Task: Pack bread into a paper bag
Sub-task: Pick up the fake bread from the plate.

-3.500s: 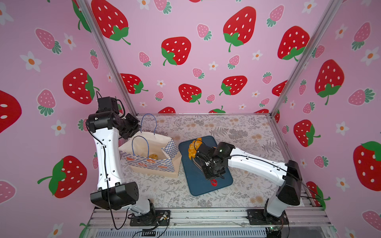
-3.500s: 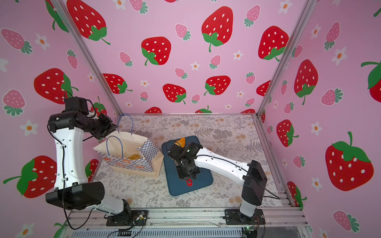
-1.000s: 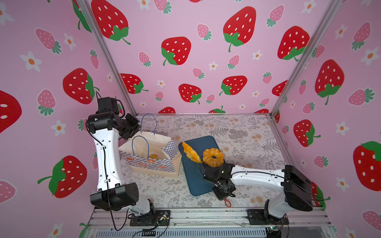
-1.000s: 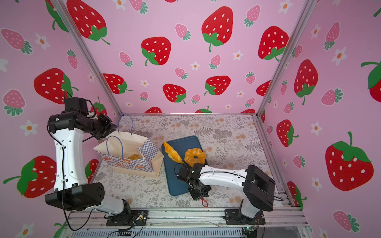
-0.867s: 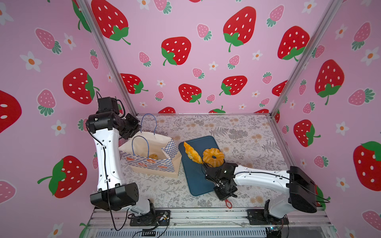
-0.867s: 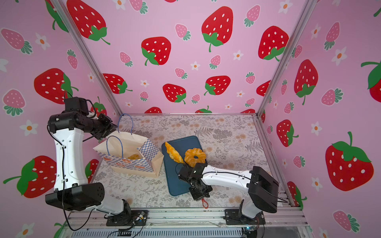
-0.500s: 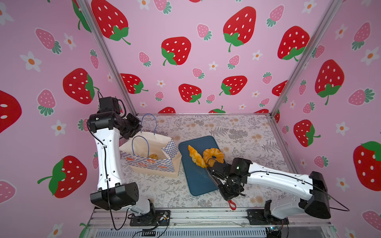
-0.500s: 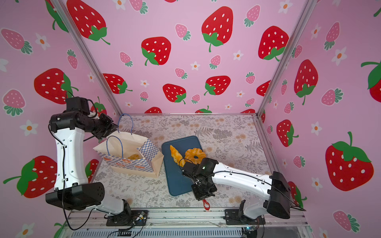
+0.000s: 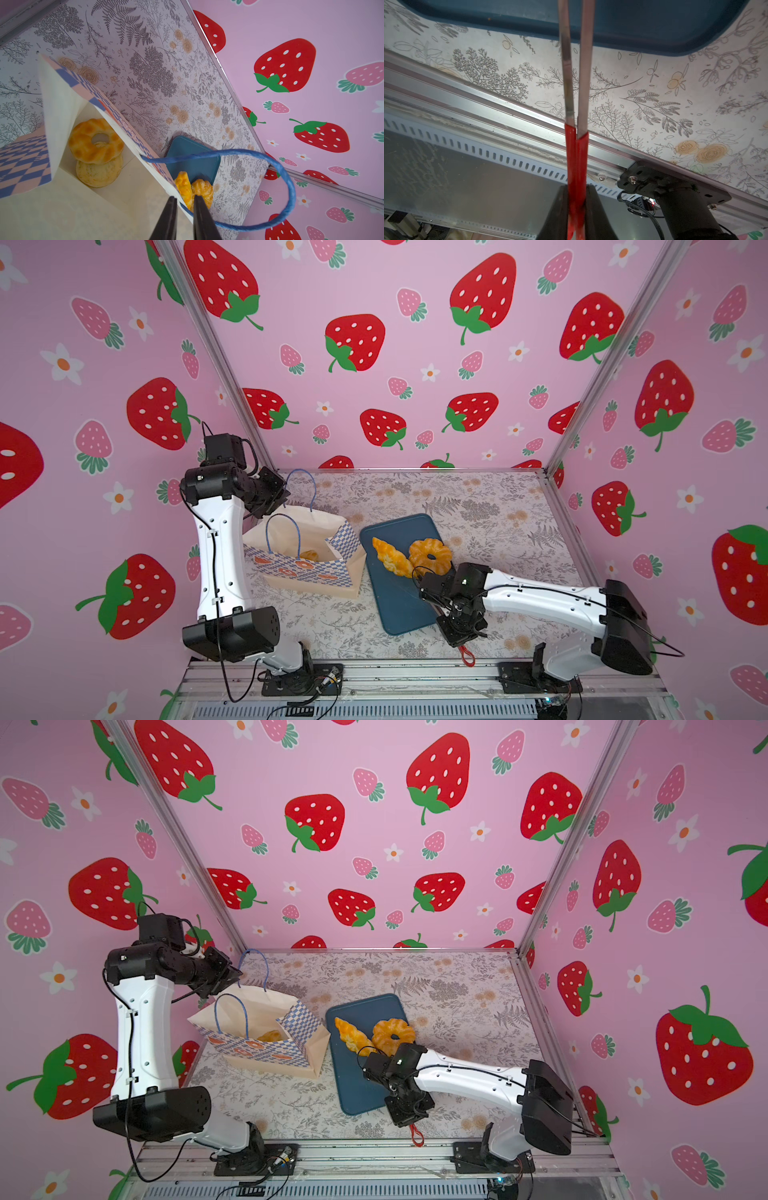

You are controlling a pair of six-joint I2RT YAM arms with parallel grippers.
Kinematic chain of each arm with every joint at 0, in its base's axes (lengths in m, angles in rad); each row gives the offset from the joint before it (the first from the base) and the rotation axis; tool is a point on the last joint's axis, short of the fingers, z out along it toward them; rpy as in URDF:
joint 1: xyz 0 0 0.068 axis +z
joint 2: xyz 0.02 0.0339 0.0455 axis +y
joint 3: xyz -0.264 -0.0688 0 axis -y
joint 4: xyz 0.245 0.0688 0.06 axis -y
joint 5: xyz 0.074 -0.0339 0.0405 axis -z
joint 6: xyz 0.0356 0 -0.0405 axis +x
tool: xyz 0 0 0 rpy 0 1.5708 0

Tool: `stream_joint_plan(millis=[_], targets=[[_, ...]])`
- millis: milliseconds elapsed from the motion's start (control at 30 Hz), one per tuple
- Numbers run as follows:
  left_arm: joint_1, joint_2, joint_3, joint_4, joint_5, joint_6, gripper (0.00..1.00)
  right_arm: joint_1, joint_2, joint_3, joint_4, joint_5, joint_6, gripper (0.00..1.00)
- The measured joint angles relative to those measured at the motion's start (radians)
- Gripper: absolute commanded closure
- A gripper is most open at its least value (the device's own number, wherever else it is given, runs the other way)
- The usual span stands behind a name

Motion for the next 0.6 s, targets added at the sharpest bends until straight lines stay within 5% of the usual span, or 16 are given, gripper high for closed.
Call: stream_joint_plan(millis=[267,600], targets=[[0.000,0.000,0.000,0.000,0.000,0.000,0.79,0.002,-0.010,0.003,0.027,0.027,0.013,1.00],[-0.010,0.006,0.000,0.001,-0.001,-0.004,0.79,-0.005,-0.029,0.285,-0.087,0.141,0.010,1.00]])
